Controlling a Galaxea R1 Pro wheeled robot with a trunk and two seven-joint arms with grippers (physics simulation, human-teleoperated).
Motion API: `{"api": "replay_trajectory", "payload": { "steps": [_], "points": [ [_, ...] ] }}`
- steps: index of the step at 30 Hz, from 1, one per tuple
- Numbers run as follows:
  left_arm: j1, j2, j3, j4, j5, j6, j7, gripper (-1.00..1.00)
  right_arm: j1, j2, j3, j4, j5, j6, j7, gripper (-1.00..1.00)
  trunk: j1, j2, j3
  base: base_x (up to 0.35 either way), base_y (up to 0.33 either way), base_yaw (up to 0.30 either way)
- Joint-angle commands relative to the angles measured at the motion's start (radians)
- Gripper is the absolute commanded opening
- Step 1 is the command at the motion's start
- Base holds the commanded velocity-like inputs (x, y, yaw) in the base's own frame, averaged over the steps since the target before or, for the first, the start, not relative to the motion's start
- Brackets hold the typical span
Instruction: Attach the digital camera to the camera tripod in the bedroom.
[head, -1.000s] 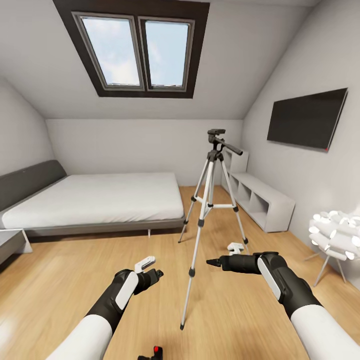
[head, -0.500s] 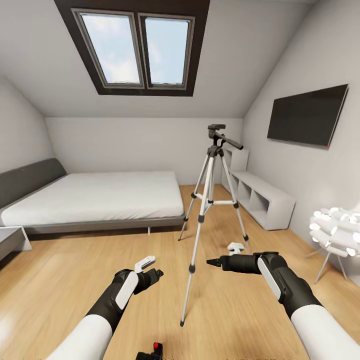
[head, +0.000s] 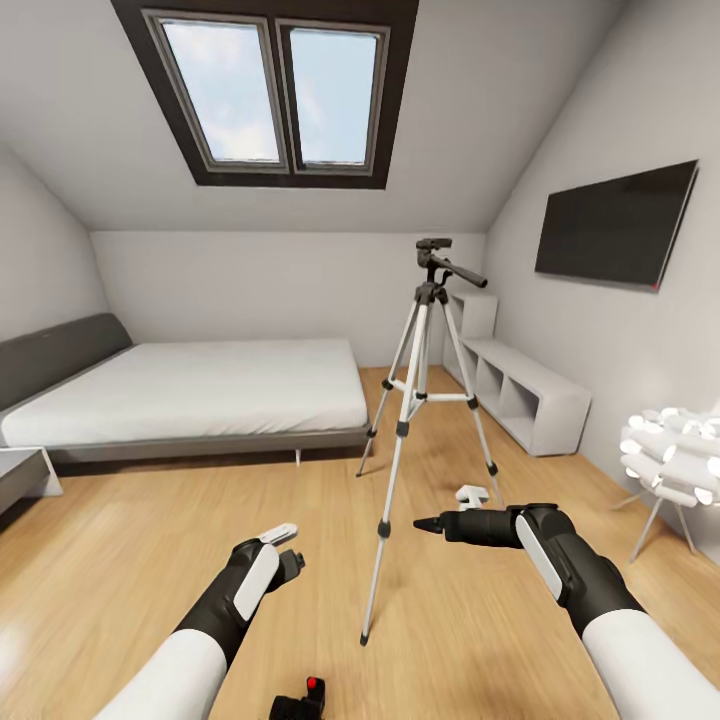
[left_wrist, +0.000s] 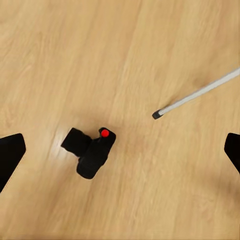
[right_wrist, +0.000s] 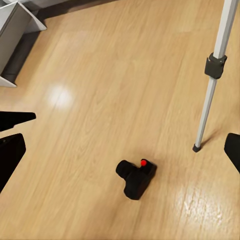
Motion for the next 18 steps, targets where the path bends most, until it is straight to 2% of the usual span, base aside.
{"api": "replay_trajectory", "payload": {
  "steps": [1, 18],
  "points": [
    [0.0, 0.0, 0.001, -0.002, 0.01, 0.002, 0.012, 1.0, -0.001, -0.001, 0.002, -0.001, -0.008, 0.006, -0.003, 1.0, 0.004, -0.008, -0.004, 0.0, 0.0, 0.0],
    [0.0, 0.0, 0.001, -0.001, 0.006, 0.001, 0.025, 1.0, -0.001, -0.001, -0.001, -0.001, -0.008, 0.002, -0.004, 1.0, 0.069, -0.127, -0.058, 0.0, 0.0, 0.0]
  ]
}}
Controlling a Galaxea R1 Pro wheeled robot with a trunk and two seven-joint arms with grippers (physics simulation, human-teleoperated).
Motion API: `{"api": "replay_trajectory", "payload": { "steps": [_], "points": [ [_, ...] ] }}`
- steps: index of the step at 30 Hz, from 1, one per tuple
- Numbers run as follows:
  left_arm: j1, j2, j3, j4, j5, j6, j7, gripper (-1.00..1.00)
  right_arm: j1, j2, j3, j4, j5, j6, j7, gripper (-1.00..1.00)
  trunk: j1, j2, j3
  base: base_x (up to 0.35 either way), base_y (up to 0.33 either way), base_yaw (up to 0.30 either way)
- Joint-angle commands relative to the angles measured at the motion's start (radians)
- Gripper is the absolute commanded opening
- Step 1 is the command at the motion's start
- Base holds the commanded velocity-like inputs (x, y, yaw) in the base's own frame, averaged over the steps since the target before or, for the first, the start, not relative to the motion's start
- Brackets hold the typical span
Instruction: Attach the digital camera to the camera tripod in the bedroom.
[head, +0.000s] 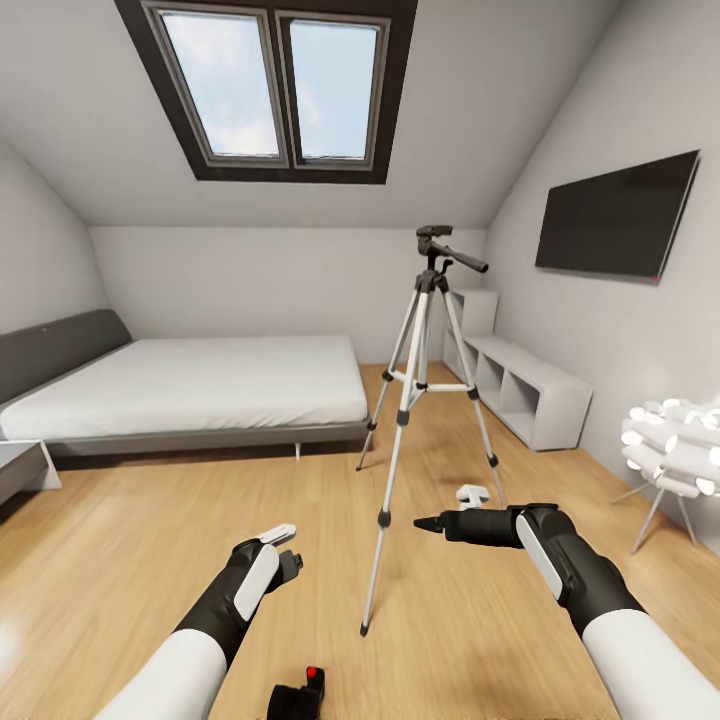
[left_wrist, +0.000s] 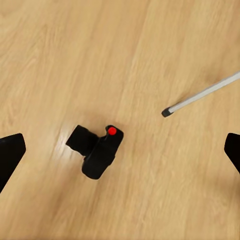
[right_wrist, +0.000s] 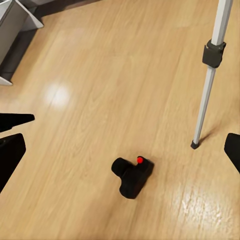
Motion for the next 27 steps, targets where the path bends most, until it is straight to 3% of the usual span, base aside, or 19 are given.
{"api": "replay_trajectory", "payload": {
  "steps": [1, 11, 17, 18, 22, 27],
  "points": [
    [-0.001, -0.001, 0.001, -0.002, 0.01, 0.002, 0.008, 1.0, -0.001, -0.001, 0.003, -0.001, -0.007, 0.006, -0.003, 1.0, 0.004, -0.008, -0.004, 0.0, 0.0, 0.0],
    [0.0, -0.002, -0.013, -0.009, 0.007, 0.001, 0.007, 1.0, -0.001, -0.001, 0.008, -0.001, -0.008, 0.007, -0.003, 1.0, 0.042, -0.078, -0.036, 0.0, 0.0, 0.0],
    [-0.001, -0.004, -0.184, -0.025, 0.002, -0.049, 0.007, 1.0, -0.001, -0.001, 0.008, -0.001, -0.008, 0.008, -0.001, 1.0, 0.065, -0.12, -0.054, 0.0, 0.0, 0.0],
    [0.0, 0.0, -0.342, -0.013, 0.008, -0.151, 0.012, 1.0, -0.001, 0.001, 0.008, -0.001, -0.008, 0.008, -0.001, 1.0, 0.069, -0.127, -0.058, 0.0, 0.0, 0.0],
    [0.0, 0.002, -0.393, 0.023, 0.016, -0.187, 0.012, 1.0, -0.001, 0.001, 0.008, -0.001, -0.008, 0.008, -0.001, 1.0, 0.084, -0.155, -0.07, 0.0, 0.0, 0.0],
    [0.0, 0.0, -0.42, 0.131, 0.018, -0.214, 0.006, 1.0, -0.001, 0.003, 0.009, -0.001, -0.009, 0.009, -0.001, 1.0, 0.103, -0.19, -0.086, 0.0, 0.0, 0.0]
  ]
}}
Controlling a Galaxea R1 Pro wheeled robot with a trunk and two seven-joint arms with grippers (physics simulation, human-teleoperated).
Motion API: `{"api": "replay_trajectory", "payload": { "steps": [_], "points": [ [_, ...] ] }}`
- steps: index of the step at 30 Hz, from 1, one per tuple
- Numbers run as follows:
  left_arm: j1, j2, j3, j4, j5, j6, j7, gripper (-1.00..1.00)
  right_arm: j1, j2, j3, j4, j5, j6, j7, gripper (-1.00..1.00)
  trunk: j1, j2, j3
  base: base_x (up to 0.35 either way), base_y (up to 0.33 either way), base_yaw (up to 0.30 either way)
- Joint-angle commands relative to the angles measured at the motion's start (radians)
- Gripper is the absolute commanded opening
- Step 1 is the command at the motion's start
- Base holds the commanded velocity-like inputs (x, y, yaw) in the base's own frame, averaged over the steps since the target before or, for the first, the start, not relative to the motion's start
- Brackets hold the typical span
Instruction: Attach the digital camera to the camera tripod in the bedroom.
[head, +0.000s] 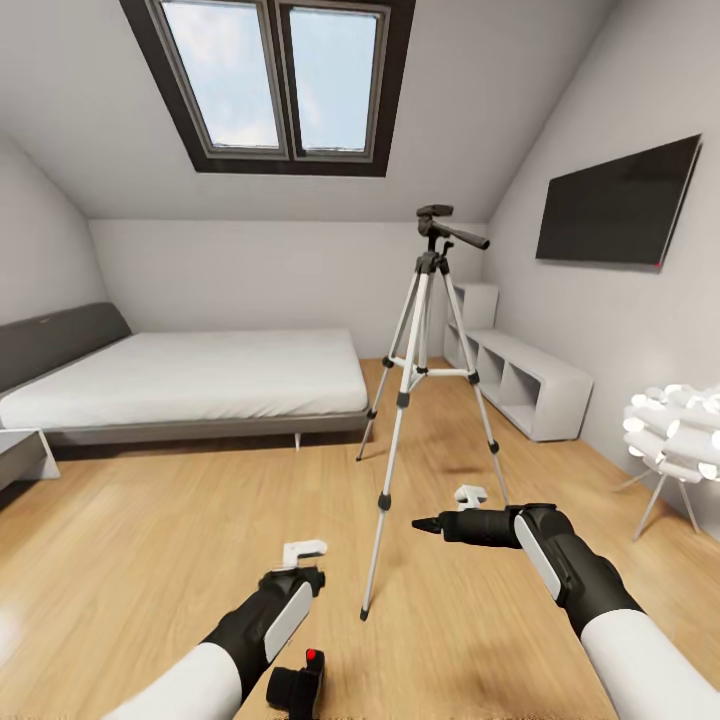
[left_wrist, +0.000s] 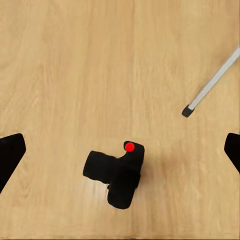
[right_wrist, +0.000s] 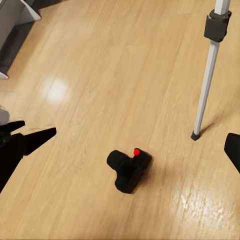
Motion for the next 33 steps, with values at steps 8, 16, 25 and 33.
{"api": "replay_trajectory", "payload": {
  "steps": [8, 16, 25, 33],
  "points": [
    [-0.001, -0.001, -0.016, 0.13, 0.009, -0.076, -0.017, 1.0, -0.001, -0.002, -0.003, -0.001, -0.008, 0.005, -0.002, 1.0, 0.031, -0.057, -0.026, 0.0, 0.0, 0.0],
    [-0.001, 0.003, -0.016, 0.191, 0.006, -0.109, -0.032, 1.0, -0.001, -0.003, -0.004, -0.001, -0.012, 0.007, 0.003, 1.0, 0.061, -0.113, -0.051, 0.0, 0.0, 0.0],
    [-0.001, 0.003, -0.016, 0.194, 0.006, -0.113, -0.034, 1.0, -0.001, -0.003, -0.005, -0.001, -0.017, 0.007, 0.006, 1.0, 0.096, -0.176, -0.079, 0.0, 0.0, 0.0],
    [-0.001, 0.003, -0.018, 0.19, 0.005, -0.113, -0.034, 1.0, -0.001, -0.002, -0.005, -0.001, -0.017, 0.006, 0.005, 1.0, 0.106, -0.191, -0.109, 0.0, 0.0, 0.0]
  ]
}}
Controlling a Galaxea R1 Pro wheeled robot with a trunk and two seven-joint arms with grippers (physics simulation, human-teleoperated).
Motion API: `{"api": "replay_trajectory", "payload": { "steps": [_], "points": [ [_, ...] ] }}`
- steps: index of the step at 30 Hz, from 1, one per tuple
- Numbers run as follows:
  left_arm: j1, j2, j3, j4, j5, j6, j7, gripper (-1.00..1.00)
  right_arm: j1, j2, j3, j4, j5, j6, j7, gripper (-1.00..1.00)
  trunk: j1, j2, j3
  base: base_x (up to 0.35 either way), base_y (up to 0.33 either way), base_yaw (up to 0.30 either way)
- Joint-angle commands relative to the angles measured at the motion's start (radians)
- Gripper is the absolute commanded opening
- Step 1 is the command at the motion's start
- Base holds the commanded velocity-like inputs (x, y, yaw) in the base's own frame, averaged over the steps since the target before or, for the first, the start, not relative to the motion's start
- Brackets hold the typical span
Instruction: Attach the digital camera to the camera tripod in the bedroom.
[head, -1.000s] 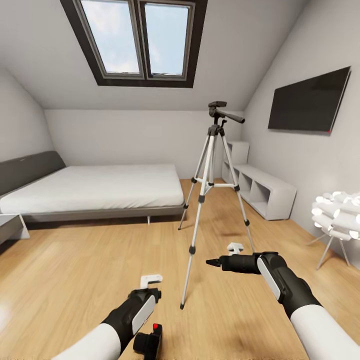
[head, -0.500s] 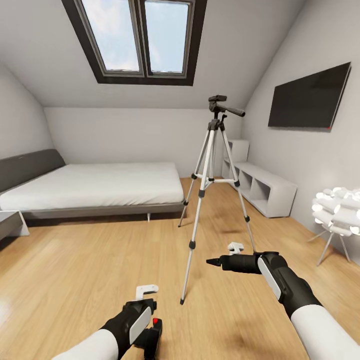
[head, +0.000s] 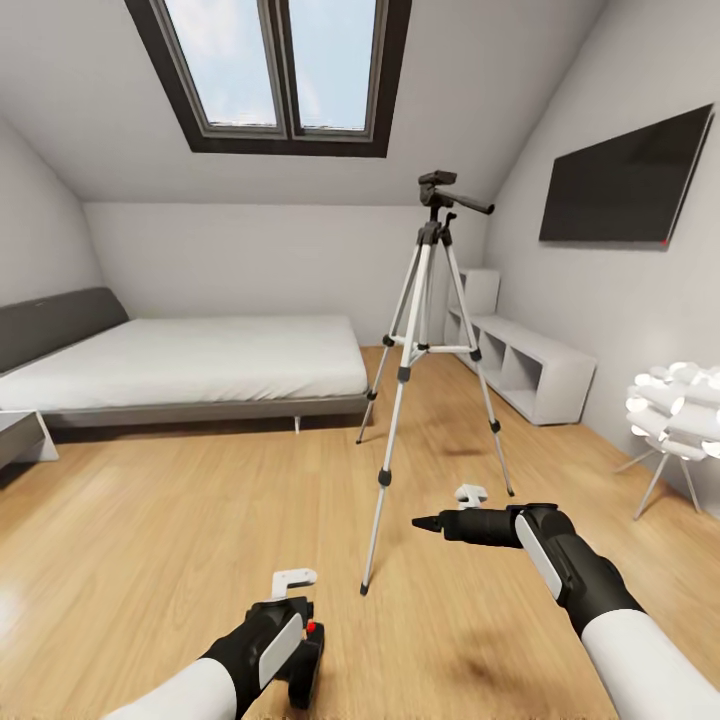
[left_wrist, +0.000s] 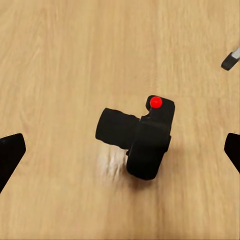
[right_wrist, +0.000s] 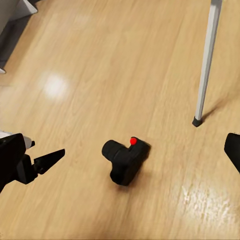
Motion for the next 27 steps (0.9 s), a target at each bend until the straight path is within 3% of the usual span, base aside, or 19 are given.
{"api": "replay_trajectory", "payload": {
  "steps": [1, 27],
  "points": [
    [-0.001, 0.001, -0.008, -0.002, 0.006, 0.005, 0.007, 1.0, -0.001, -0.001, 0.002, -0.001, -0.007, 0.006, -0.002, 1.0, 0.0, -0.001, -0.005, 0.0, 0.0, 0.0],
    [-0.001, -0.001, -0.011, -0.005, 0.007, 0.007, 0.0, 1.0, -0.001, -0.004, 0.002, -0.001, -0.008, 0.013, -0.001, 1.0, 0.012, -0.007, -0.106, 0.0, 0.0, 0.0]
  ]
}}
